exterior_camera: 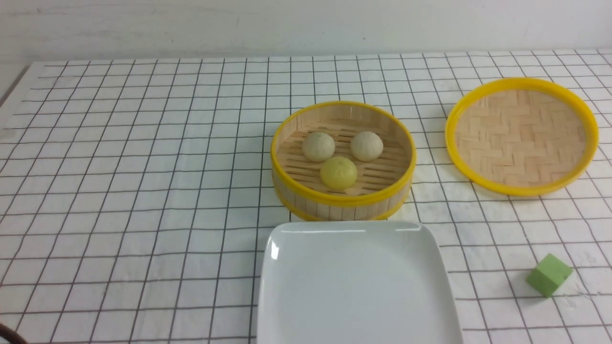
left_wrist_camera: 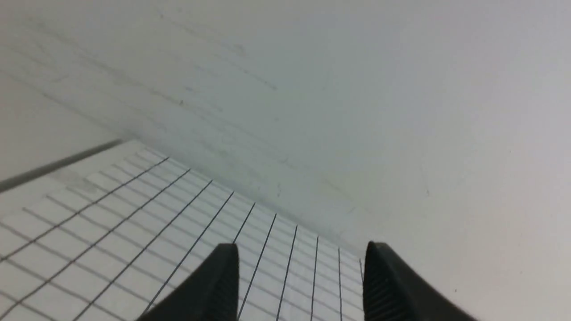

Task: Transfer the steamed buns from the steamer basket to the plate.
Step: Use the right arm to grab the steamed stuffed bun that is closest to it

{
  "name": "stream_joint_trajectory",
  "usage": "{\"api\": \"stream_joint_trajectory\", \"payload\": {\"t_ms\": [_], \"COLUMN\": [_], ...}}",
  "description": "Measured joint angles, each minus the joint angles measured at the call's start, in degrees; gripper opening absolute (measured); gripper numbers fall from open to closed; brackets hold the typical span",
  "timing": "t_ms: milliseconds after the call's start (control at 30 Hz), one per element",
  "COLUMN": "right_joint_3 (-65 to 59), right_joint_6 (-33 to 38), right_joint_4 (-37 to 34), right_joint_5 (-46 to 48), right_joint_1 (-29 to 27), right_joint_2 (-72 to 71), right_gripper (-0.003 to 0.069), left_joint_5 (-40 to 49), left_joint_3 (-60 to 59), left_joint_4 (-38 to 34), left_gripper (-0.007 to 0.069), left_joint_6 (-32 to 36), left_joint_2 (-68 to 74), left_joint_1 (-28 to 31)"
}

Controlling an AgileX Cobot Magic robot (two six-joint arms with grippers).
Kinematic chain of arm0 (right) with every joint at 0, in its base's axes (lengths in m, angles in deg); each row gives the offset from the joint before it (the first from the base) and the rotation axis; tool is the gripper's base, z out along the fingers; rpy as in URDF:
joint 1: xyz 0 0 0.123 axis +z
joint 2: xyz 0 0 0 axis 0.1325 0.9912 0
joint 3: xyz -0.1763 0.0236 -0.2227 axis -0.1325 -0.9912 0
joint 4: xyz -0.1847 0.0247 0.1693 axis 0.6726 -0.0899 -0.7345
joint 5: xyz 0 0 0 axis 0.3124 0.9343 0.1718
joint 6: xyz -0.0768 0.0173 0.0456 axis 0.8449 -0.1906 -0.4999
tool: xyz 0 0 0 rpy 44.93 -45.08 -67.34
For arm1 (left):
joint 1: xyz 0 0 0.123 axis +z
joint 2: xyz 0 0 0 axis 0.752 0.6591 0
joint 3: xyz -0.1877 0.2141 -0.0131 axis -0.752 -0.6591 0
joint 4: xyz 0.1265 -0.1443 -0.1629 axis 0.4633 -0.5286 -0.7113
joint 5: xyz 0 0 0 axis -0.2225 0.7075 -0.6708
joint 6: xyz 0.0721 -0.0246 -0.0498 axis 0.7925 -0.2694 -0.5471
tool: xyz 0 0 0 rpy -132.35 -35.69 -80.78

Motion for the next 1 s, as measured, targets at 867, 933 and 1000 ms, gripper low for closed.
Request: {"api": "stream_joint_trajectory", "payload": {"t_ms": [867, 933, 1000], "right_joint_3": [-0.1, -0.1, -0.1], "right_joint_6": [12.0, 12.0, 12.1], "right_joint_4": [1.2, 1.2, 1.2], "right_joint_5": [-7.4, -7.8, -8.4], "right_joint_1": [0.0, 0.0, 0.0], "right_joint_2": [10.5, 10.5, 10.5], "right_gripper": [0.0243, 0.0243, 0.0243], "left_joint_5": [15.3, 15.7, 15.9], "left_joint_3": [26.8, 26.8, 26.8], "left_joint_4": [-3.7, -5.0, -8.0], "left_gripper": [0.0239, 0.0242, 0.0244], "left_joint_6": [23.1, 26.4, 34.4], "left_joint_2": [27.4, 28.7, 31.2], "left_joint_1": [0.0, 0.0, 0.0]}}
